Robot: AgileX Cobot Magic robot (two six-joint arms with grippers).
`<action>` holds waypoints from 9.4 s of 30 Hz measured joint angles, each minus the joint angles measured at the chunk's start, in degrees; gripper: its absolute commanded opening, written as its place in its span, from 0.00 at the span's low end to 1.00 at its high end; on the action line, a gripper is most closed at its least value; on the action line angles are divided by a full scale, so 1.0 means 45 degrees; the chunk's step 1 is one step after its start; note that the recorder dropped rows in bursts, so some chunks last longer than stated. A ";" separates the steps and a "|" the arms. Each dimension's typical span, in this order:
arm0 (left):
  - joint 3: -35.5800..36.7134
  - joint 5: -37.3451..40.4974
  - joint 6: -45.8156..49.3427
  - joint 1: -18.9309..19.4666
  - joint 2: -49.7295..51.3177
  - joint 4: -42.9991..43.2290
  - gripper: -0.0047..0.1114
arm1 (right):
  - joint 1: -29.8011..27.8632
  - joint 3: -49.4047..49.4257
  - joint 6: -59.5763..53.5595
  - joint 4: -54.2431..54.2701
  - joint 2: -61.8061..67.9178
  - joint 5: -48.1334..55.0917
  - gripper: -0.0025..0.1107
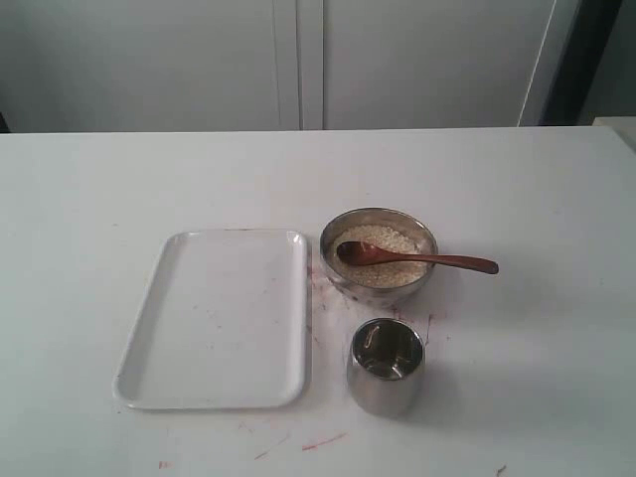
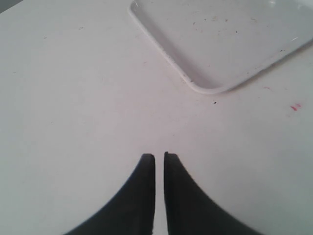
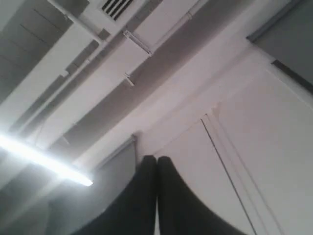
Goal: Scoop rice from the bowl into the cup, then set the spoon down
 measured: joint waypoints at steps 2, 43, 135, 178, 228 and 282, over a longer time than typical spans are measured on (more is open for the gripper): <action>0.0000 0.0000 0.0000 0.0000 0.0000 0.0000 0.16 | 0.0095 -0.0843 -0.0607 -0.0032 0.0496 0.0865 0.02; 0.0000 0.0000 0.0000 0.0000 0.0000 0.0000 0.16 | 0.3155 -0.6187 -1.0824 0.0157 1.1967 1.3834 0.02; 0.0000 0.0000 0.0000 0.0000 0.0000 0.0000 0.16 | 0.3159 -0.1070 -1.8529 -0.3301 2.2448 1.1665 0.43; 0.0000 0.0000 0.0000 0.0000 0.0000 0.0000 0.16 | 0.3159 -0.1070 -1.7564 -0.3868 2.2822 1.1483 0.02; 0.0000 0.0000 0.0000 0.0000 0.0000 0.0000 0.16 | 0.6613 -0.1051 -1.0926 -1.3568 2.2078 1.7068 0.02; 0.0000 0.0000 0.0000 0.0000 0.0000 0.0000 0.16 | 0.6613 -0.1051 -1.1858 -1.1543 2.3339 1.4562 0.02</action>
